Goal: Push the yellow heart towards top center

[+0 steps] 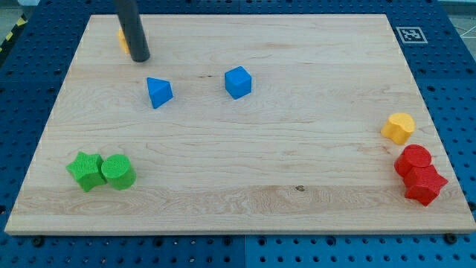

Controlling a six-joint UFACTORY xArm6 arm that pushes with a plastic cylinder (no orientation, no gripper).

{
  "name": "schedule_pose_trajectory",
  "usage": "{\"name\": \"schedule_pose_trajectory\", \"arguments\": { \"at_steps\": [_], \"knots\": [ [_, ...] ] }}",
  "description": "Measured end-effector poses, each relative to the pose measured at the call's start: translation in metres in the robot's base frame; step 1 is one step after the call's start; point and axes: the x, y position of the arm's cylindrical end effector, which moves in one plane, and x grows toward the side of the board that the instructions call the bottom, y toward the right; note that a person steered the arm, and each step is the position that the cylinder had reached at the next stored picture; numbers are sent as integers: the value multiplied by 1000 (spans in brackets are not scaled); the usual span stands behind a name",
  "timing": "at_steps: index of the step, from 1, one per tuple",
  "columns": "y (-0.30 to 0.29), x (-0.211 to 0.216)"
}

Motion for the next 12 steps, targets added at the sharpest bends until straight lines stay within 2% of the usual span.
{"name": "schedule_pose_trajectory", "arguments": {
  "at_steps": [2,3,4,6,7,10,11,12],
  "knots": [
    [-27,-41],
    [-27,-35],
    [-6,3],
    [125,-26],
    [229,-14],
    [530,123],
    [534,126],
    [534,162]
  ]
}}
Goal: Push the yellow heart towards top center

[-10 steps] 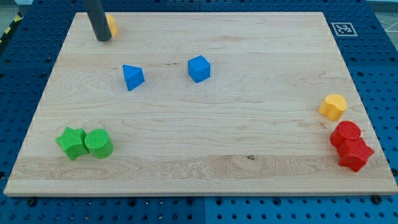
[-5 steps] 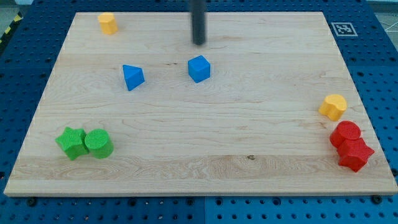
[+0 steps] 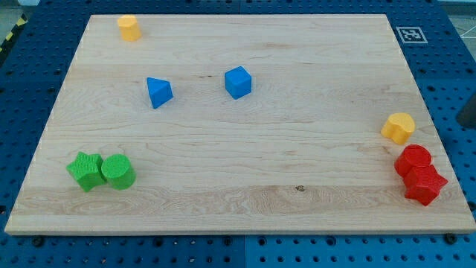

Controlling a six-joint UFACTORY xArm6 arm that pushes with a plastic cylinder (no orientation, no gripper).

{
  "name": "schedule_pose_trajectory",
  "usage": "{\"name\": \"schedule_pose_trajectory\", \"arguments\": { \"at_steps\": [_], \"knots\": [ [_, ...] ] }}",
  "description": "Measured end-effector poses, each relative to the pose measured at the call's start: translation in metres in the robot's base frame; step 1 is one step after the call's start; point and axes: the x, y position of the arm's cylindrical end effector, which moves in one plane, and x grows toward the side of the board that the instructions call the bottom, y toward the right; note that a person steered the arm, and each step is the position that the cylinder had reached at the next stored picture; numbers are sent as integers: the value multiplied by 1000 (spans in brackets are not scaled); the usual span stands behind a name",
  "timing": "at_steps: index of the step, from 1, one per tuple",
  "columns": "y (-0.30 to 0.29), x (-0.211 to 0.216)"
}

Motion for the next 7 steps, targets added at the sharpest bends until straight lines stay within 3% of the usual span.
{"name": "schedule_pose_trajectory", "arguments": {
  "at_steps": [2,5,7],
  "knots": [
    [-6,29],
    [-69,29],
    [-102,-2]
  ]
}}
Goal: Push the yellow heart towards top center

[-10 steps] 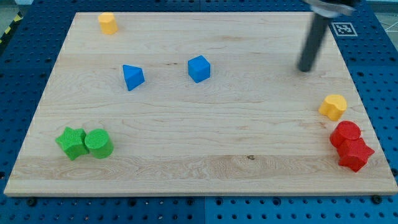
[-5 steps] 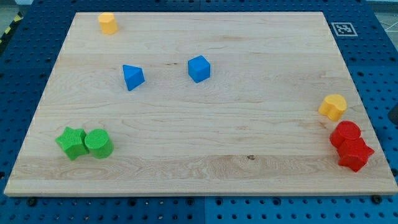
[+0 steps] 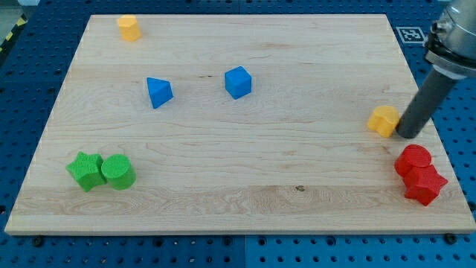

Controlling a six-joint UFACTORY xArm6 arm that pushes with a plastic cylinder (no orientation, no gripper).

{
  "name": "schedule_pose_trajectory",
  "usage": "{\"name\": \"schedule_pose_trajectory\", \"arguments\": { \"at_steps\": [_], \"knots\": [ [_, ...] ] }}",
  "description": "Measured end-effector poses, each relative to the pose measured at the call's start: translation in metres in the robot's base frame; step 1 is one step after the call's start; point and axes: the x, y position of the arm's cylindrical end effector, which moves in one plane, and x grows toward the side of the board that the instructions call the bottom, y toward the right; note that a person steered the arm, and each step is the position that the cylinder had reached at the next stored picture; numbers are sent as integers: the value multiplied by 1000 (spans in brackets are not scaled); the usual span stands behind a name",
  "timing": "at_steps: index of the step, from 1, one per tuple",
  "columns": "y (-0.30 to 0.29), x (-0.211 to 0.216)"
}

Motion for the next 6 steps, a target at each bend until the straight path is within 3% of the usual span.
{"name": "schedule_pose_trajectory", "arguments": {
  "at_steps": [1,2,4,6],
  "knots": [
    [-12,-35],
    [-19,-42],
    [-17,11],
    [-37,22]
  ]
}}
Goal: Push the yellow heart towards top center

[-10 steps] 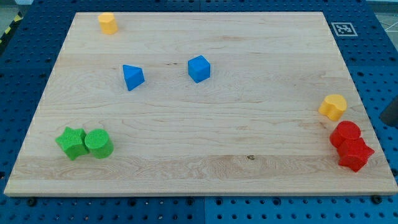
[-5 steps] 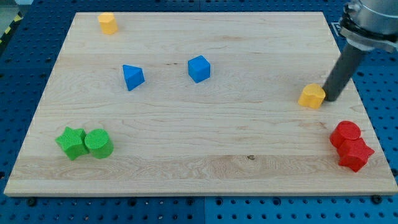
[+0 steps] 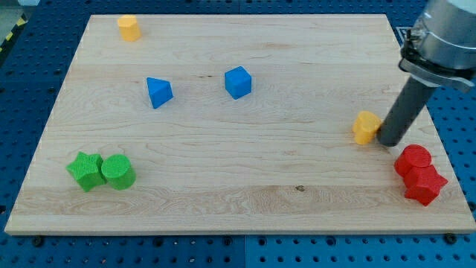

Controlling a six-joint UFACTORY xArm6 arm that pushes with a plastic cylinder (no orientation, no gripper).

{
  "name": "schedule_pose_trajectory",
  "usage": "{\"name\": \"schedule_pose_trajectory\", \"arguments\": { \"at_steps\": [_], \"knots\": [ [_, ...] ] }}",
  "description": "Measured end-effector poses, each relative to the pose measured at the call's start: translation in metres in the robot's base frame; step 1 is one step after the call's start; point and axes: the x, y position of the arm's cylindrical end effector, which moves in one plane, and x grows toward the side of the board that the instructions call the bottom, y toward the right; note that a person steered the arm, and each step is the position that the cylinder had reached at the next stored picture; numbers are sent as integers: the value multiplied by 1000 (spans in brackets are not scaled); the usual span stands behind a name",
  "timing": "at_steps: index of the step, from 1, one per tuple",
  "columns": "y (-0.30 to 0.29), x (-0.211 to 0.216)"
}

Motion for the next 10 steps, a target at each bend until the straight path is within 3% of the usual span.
{"name": "schedule_pose_trajectory", "arguments": {
  "at_steps": [2,3,6,8,10],
  "knots": [
    [-55,4],
    [-56,16],
    [-45,-51],
    [-58,-17],
    [-73,-67]
  ]
}}
